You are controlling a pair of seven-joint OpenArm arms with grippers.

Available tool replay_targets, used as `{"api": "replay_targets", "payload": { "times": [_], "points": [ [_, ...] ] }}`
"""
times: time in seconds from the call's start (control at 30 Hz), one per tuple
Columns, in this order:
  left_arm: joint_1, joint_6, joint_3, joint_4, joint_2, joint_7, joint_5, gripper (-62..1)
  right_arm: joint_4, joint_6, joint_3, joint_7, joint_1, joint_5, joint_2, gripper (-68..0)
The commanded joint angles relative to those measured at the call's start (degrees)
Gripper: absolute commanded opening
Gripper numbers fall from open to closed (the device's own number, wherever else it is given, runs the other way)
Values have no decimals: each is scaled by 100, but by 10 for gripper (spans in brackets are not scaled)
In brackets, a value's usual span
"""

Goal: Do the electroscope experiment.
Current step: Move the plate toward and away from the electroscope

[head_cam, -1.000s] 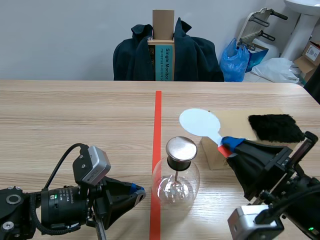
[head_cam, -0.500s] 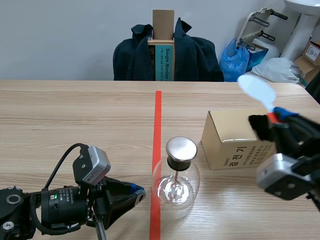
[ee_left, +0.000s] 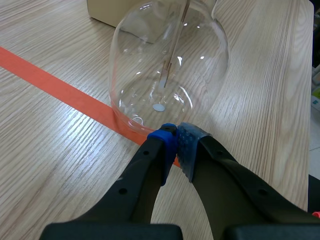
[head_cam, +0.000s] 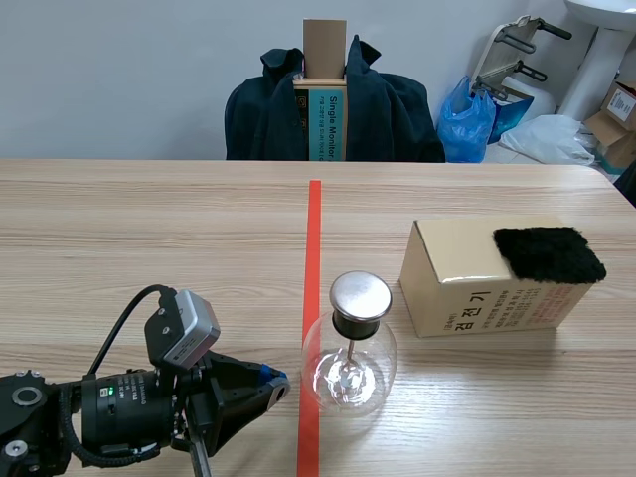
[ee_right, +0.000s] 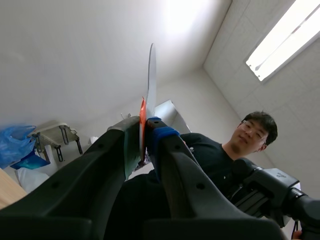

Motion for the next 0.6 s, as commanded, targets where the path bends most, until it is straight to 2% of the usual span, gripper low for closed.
{"api": "replay_targets", "payload": {
  "times": [0.0, 0.13, 0.3, 0.47, 0.57],
  "points": [
    [20, -70, -63, 155, -37, -101, -81, -582, 13, -59, 146, -22, 7, 44, 44, -667],
    [369, -155, -254, 590, -258, -118, -125, -582, 13, -63, 505, -68, 11, 105, 44, -667],
    [1106, -155, -809, 1550, -660, -118, -227, -582, 7, -59, 870, -79, 13, 350, 44, -667],
    [2138, -155, -1604, 2758, -1126, -127, -278, -582, -9, 66, 951, -260, 37, 387, 46, -667],
    [2817, -155, -2236, 3418, -1241, -162, -402, -582, -98, 188, 951, -299, 179, 236, 50, -667]
  ]
}}
